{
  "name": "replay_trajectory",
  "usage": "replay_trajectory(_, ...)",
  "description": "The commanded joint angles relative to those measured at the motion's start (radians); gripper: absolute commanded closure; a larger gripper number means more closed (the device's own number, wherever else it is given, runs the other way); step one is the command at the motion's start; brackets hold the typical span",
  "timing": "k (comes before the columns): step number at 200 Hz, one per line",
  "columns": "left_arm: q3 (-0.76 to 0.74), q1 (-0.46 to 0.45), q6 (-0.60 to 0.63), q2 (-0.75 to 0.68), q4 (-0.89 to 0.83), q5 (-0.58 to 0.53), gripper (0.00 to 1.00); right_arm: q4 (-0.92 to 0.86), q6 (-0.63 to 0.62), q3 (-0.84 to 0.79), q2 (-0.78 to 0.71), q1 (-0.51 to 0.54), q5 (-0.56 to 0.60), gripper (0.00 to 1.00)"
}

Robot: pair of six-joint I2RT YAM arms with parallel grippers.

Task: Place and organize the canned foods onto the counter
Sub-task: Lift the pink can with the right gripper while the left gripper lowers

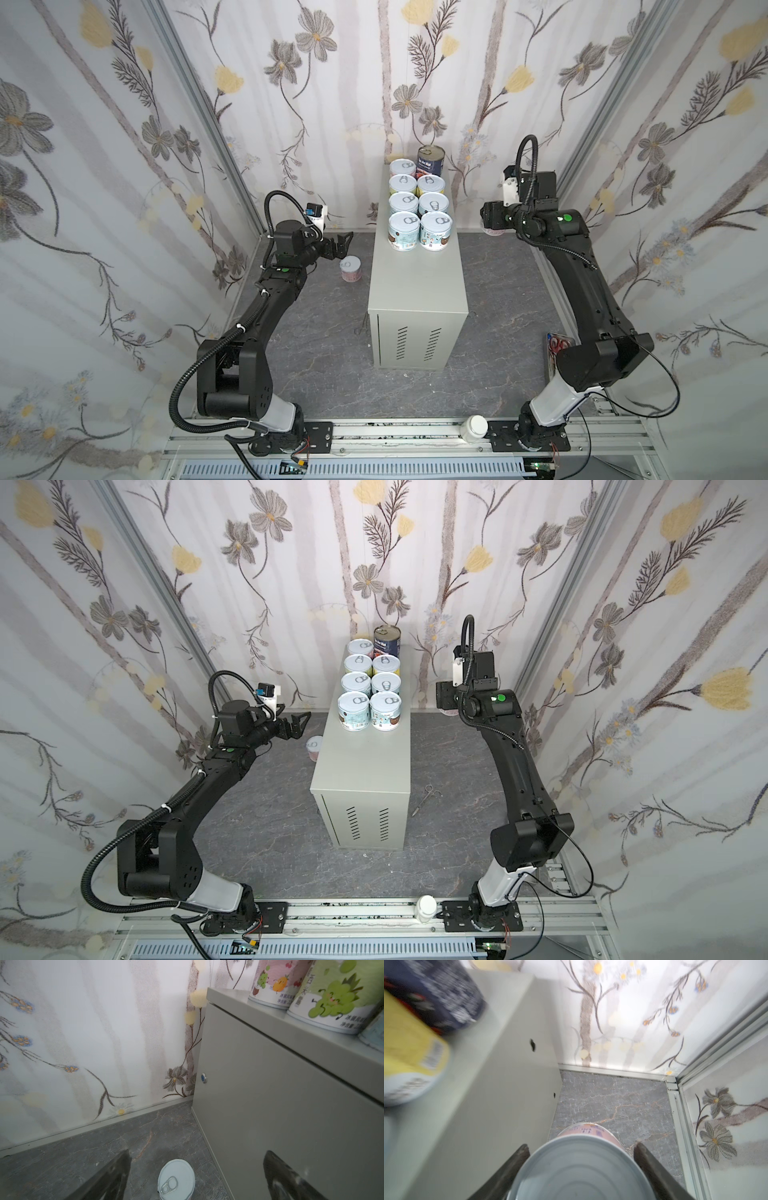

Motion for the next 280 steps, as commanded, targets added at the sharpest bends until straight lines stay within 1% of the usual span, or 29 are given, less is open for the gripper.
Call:
replay_trajectory(1,-0.001,0.000,-0.001,0.003,0.016,-0.022,0.00,-0.085,-0.038,0.077,-0.034,0.038,0.022,0.56)
replay_trajectory(11,0.005,0.001,-0.005,0.012,0.007,-0.042,0.00,-0.114,-0.056,0.107,-0.047,0.068,0.008,0.55)
replay_trajectory(23,0.006,0.000,-0.012,0.023,0.006,-0.074,0.00,-0.123,-0.089,0.105,-0.066,0.107,-0.023,0.55)
replay_trajectory(26,0.007,0.001,-0.012,0.026,0.005,-0.083,0.00,-0.125,-0.090,0.105,-0.095,0.115,-0.025,0.55)
replay_trajectory(39,0.011,0.000,-0.020,0.037,0.002,-0.112,0.00,-0.132,-0.093,0.107,-0.128,0.150,-0.035,0.56)
replay_trajectory(74,-0.001,0.000,-0.034,0.049,0.010,-0.122,0.00,-0.142,-0.072,0.114,-0.198,0.222,-0.040,0.55)
replay_trajectory(106,0.008,0.000,-0.033,0.073,-0.002,-0.126,0.00,-0.171,-0.069,0.122,-0.226,0.277,-0.056,0.55)
replay_trajectory(133,0.024,0.000,-0.036,0.104,-0.012,-0.130,0.00,-0.212,-0.078,0.128,-0.228,0.350,-0.055,0.56)
replay_trajectory(171,0.024,0.000,-0.035,0.126,-0.016,-0.129,0.00,-0.298,-0.054,0.183,-0.216,0.462,0.021,0.56)
replay_trajectory(200,0.039,0.000,-0.044,0.153,-0.023,-0.133,0.00,-0.312,-0.033,0.187,-0.197,0.522,-0.006,0.55)
replay_trajectory(255,0.071,0.000,-0.064,0.217,-0.005,-0.157,0.00,-0.334,-0.043,0.182,-0.132,0.601,0.020,0.55)
replay_trajectory(280,0.073,-0.005,-0.071,0.226,-0.003,-0.168,0.00,-0.365,-0.054,0.182,-0.108,0.603,0.075,0.55)
